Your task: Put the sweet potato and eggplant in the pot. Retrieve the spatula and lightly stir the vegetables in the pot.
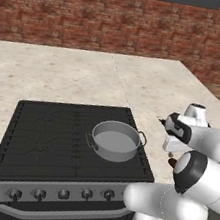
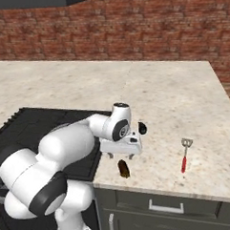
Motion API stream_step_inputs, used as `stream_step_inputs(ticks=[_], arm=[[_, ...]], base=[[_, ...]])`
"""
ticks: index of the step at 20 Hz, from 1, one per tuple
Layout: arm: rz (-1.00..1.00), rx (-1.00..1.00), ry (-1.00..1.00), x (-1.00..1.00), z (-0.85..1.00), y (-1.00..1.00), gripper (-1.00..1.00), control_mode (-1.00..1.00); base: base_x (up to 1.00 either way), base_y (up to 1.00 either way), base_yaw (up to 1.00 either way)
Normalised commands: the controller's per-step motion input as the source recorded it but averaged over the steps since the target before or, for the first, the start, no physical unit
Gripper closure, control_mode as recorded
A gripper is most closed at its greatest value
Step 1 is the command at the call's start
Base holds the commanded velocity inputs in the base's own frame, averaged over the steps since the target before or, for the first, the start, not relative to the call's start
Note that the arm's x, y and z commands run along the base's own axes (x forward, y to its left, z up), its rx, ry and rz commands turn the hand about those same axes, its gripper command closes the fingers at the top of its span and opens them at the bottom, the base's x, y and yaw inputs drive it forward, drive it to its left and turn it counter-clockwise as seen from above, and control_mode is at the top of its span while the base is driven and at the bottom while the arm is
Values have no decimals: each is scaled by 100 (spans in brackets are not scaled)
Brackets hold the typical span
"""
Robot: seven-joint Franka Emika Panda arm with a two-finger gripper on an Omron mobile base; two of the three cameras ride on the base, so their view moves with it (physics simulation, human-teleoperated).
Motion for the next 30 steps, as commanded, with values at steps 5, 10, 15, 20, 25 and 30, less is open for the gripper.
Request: stream_step_inputs(ticks=[5, 10, 15, 20, 25, 30], arm=[[8, 0, 0, -12, -22, 0, -100, -100], [7, 0, -1, -14, -21, -1, -100, -100], [3, 0, -2, -4, -16, 0, -100, -100], [0, 0, 0, 9, -10, -3, -100, -100], [0, 0, 0, 2, -20, -4, -100, -100], [0, 0, 0, 0, -21, -1, -100, -100]], base=[[0, 0, 0], [0, 0, 0], [0, 0, 0], [0, 0, 0], [0, 0, 0], [0, 0, 0]])
